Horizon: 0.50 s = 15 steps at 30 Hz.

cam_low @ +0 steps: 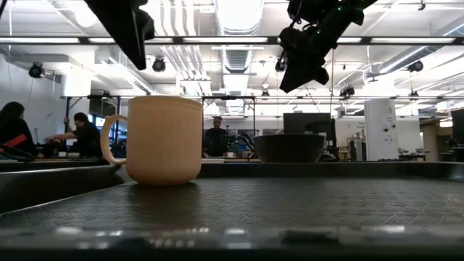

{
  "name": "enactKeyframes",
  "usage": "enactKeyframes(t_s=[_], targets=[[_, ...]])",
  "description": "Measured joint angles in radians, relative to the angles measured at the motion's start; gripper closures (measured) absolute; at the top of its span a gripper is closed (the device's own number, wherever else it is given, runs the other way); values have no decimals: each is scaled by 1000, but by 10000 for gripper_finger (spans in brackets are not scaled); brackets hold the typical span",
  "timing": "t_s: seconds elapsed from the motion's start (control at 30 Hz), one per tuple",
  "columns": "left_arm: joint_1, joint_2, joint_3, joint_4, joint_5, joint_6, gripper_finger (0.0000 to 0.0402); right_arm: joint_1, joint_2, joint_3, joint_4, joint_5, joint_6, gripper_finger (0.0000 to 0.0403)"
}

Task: Set up tray
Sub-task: Put the white plate on the bottom right of the yellow cup on the black serving tray

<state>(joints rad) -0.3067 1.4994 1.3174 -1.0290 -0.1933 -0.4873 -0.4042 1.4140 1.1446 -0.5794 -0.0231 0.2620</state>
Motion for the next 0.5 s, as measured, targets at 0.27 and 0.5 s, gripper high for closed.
enactKeyframes(t_s=[0.27,0.5], targets=[[75,-19,-52,-94,-25,-15,278,0,45,0,115,4,-46,330],[105,-29,-80,-129,-31,143,278,7,89,0,142,-8,-87,330]])
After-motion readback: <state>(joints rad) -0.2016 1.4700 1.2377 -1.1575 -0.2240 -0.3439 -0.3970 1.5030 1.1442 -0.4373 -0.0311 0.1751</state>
